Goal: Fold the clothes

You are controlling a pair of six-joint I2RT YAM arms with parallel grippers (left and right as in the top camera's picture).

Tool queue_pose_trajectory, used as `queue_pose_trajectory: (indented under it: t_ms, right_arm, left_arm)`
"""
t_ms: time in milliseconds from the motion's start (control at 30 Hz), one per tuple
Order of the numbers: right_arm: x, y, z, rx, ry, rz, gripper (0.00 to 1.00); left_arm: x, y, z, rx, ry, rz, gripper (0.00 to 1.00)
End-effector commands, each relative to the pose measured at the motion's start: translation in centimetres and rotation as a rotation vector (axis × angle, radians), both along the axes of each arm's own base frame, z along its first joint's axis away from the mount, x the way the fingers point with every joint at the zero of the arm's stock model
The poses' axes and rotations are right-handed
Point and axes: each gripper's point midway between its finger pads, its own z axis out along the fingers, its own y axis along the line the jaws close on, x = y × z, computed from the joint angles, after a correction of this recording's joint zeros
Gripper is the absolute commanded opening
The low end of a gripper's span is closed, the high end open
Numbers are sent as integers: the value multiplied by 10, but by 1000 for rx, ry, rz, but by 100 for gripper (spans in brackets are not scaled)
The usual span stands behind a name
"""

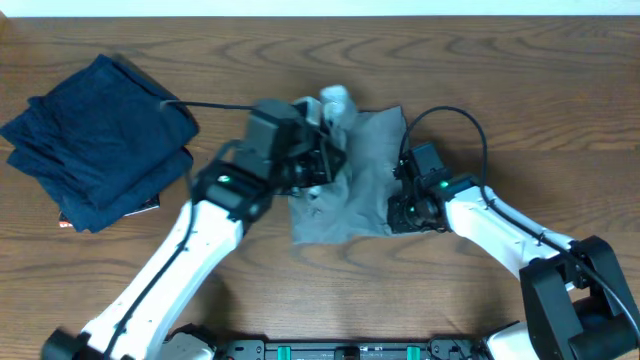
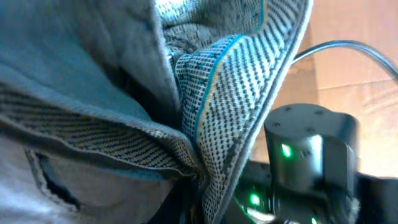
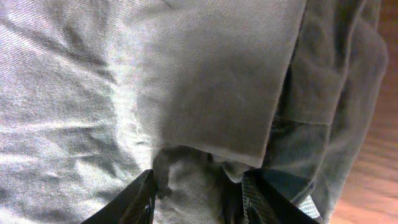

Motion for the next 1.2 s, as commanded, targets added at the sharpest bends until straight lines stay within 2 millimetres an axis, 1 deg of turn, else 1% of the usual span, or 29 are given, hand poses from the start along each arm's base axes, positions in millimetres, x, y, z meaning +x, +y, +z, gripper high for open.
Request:
queue_pose_trajectory:
  t_ms: [0, 167, 233, 267, 300, 333, 367, 433, 500, 567, 600, 667, 733, 767, 867, 933, 967, 1033, 1067, 1100, 1167]
  right_arm:
    - [-38, 10, -21, 32, 145, -5, 45]
    - [-37, 10, -21, 34, 147, -22, 46]
    - [-34, 7, -19, 34, 141, -35, 47]
    - [-31, 2, -16, 20, 134, -50, 48]
    - [-28, -2, -14, 6, 127, -63, 49]
    - [-22, -10, -8, -15, 112, -83, 50]
    - [-15, -18, 0, -42, 93, -107, 52]
    - [-1, -37, 20, -98, 50, -157, 54]
    - [14, -56, 45, -147, -2, -209, 55]
    - [28, -71, 73, -161, -58, -259, 56]
    - [35, -76, 90, -148, -90, -284, 55]
    - [43, -79, 113, -117, -136, -309, 54]
    - [48, -74, 131, -70, -180, -309, 53]
    - [50, -67, 138, -31, -199, -293, 53]
    - [52, -26, 154, 140, -236, -138, 52]
    - [49, 12, 164, 282, -258, 24, 52]
    - [47, 24, 167, 320, -262, 69, 52]
    - [44, 41, 165, 334, -264, 132, 52]
    - [42, 46, 159, 322, -257, 151, 52]
    - [41, 49, 153, 302, -244, 157, 52]
    - [36, 49, 134, 249, -194, 162, 52]
  left_arm:
    - [3, -20, -5, -9, 17, 12, 10]
    - [3, -49, -15, -40, 24, -20, 10]
    - [6, -55, -11, -61, 8, -22, 10]
    - [7, -56, -9, -68, -3, -22, 10]
    - [9, -56, -6, -76, -14, -22, 13]
    - [12, -55, -2, -85, -29, -17, 25]
    - [15, -53, 2, -90, -48, -13, 32]
    - [26, -46, 13, -92, -123, -16, 42]
    - [41, -34, 21, -89, -177, 12, 48]
    - [61, -12, 21, -60, -206, 103, 52]
    - [73, 3, 18, -27, -220, 168, 54]
    - [91, 27, 11, 35, -239, 265, 56]
    - [103, 43, 2, 86, -247, 322, 56]
    - [108, 47, -3, 110, -260, 322, 56]
    - [118, 46, -22, 154, -273, 295, 56]
    - [124, 43, -41, 181, -263, 277, 56]
    - [127, 42, -53, 194, -250, 271, 56]
    - [130, 41, -76, 215, -215, 265, 56]
    - [130, 40, -89, 228, -193, 261, 56]
    - [131, 40, -98, 238, -176, 258, 57]
    - [130, 40, -117, 258, -141, 252, 56]
